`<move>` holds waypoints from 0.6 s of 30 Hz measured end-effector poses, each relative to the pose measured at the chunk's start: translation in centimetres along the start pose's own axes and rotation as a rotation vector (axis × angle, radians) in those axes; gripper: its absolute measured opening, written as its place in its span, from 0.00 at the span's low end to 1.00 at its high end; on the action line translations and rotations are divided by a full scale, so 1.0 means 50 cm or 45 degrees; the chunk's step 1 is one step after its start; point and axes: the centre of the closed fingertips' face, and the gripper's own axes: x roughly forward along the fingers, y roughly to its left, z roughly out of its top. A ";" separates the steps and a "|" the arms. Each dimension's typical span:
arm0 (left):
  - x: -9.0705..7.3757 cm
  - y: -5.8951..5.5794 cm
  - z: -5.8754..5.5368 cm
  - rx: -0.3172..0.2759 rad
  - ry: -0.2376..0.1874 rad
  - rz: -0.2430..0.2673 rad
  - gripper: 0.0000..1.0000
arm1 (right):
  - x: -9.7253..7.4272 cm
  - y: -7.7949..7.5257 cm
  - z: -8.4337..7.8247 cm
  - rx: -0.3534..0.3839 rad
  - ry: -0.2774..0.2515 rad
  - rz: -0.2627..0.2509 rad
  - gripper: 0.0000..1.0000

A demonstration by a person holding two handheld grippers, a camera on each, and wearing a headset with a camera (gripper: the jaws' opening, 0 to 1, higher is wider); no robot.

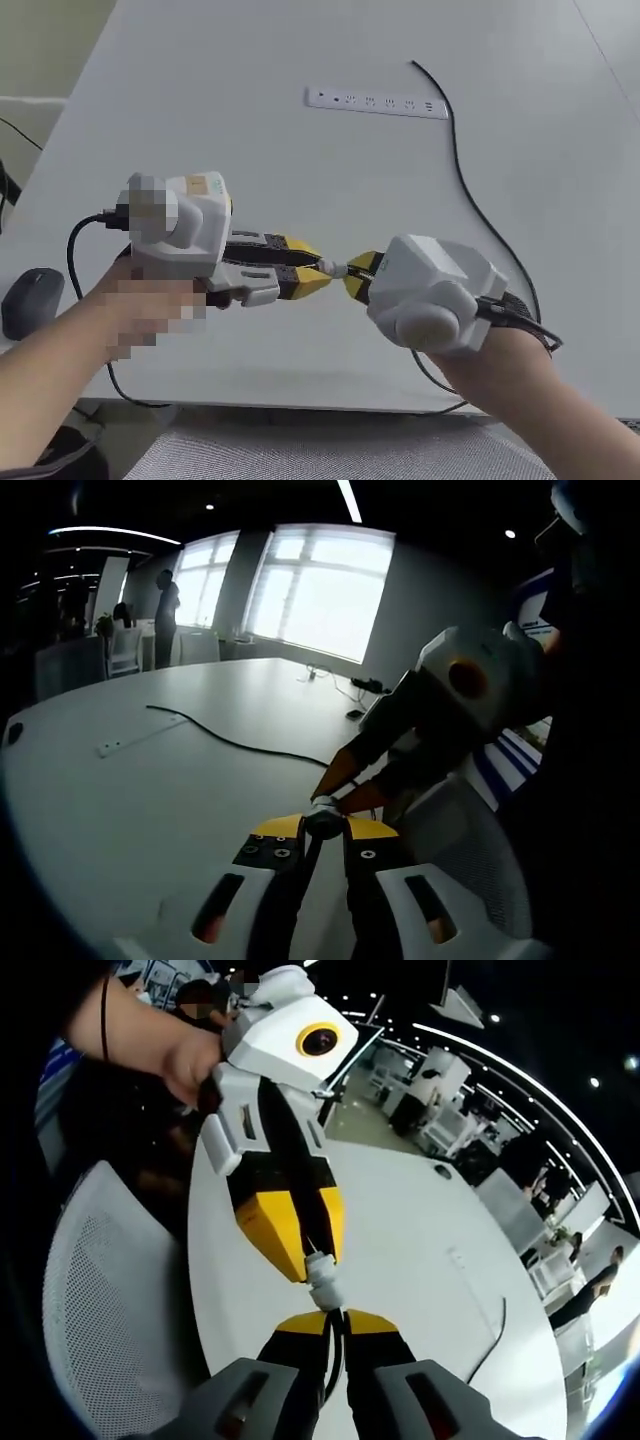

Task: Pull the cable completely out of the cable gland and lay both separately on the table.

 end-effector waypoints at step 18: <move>-0.003 0.004 0.010 0.006 -0.035 0.002 0.15 | -0.007 -0.027 -0.033 0.295 -0.018 -0.040 0.00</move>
